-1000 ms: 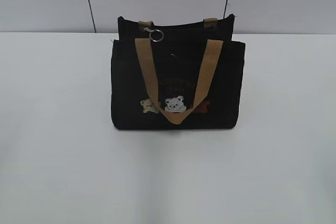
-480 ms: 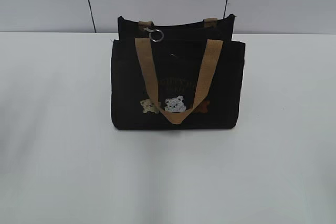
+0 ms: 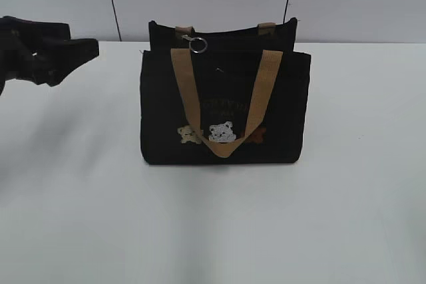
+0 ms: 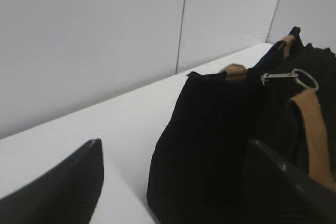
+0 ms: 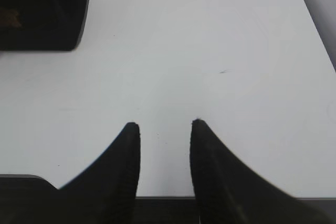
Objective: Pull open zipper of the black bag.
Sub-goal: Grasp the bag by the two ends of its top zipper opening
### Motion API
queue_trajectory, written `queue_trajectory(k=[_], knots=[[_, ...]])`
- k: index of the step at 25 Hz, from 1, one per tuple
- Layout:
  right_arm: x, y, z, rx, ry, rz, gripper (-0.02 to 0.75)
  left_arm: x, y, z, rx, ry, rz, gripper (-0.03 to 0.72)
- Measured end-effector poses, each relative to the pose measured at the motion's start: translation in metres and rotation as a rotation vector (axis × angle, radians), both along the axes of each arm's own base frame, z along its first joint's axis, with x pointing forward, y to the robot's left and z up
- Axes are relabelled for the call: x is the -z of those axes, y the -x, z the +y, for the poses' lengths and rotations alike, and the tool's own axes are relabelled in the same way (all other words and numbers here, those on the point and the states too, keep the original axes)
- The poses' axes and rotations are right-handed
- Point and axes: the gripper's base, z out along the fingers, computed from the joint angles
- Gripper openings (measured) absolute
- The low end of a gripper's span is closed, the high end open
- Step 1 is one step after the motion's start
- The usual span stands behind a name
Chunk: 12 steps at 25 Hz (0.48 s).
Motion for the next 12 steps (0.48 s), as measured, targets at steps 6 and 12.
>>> queue_trajectory(k=[6,12], knots=[[0.0,0.0,0.0,0.0,0.0,0.0,0.249,0.02,-0.061,0.007,0.206,-0.037,0.07,0.615],[0.0,0.0,0.0,0.0,0.0,0.0,0.249,0.038,-0.101,-0.009,0.422,-0.069,0.068,0.606]])
